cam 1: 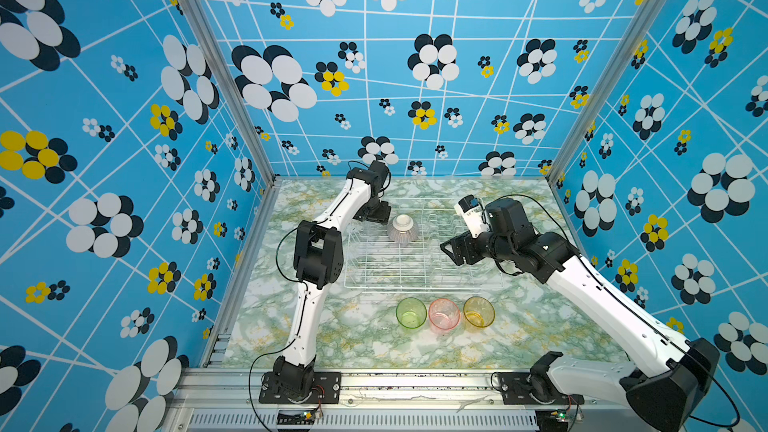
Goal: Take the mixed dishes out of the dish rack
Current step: 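Lower the left gripper onto the clear glass while right gripper rises toward the rack, then close the left gripper on the clear glass and lift it from the rack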
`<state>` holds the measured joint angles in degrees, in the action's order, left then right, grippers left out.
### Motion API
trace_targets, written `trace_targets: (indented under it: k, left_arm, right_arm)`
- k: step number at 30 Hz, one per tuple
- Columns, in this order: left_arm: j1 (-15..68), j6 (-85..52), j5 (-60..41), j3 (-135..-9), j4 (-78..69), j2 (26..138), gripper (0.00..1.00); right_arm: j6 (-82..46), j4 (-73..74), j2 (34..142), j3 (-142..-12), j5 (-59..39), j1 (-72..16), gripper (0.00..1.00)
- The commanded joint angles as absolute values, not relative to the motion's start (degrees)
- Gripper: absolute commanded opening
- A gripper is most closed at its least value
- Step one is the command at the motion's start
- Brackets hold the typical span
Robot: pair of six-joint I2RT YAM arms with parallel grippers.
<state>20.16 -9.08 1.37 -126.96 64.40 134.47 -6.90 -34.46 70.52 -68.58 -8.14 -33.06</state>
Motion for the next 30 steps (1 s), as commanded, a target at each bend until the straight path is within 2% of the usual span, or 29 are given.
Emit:
trace_targets:
  k: [1, 4, 8, 14, 20, 30]
  left_arm:
    - [19.40, -8.00, -0.13, -128.32, 66.61, 136.07, 0.67]
    - [19.16, -7.84, -1.34, -128.24, 66.68, 135.97, 0.55]
    - [18.92, -7.60, -2.00, -127.39, 66.18, 134.94, 0.49]
    - [18.57, -7.12, -3.32, -121.53, 63.24, 128.77, 0.49]
    - [17.92, -6.61, -7.55, -112.76, 58.21, 119.11, 0.52]
    - [16.21, -7.48, -30.40, -100.11, 51.20, 105.16, 0.52]
  right_arm:
    - [-7.91, -32.97, 71.02, -67.20, -9.31, -32.57, 0.85]
    - [-8.17, -32.58, 71.27, -66.80, -9.38, -32.46, 0.85]
    - [-8.66, -31.91, 71.37, -66.44, -9.66, -32.43, 0.85]
    - [-9.70, -30.26, 71.28, -65.41, -11.51, -32.34, 0.85]
    - [-12.02, -25.71, 71.38, -63.56, -17.77, -31.75, 0.84]
    - [-19.52, -10.14, 70.49, -56.48, -34.16, -29.60, 0.82]
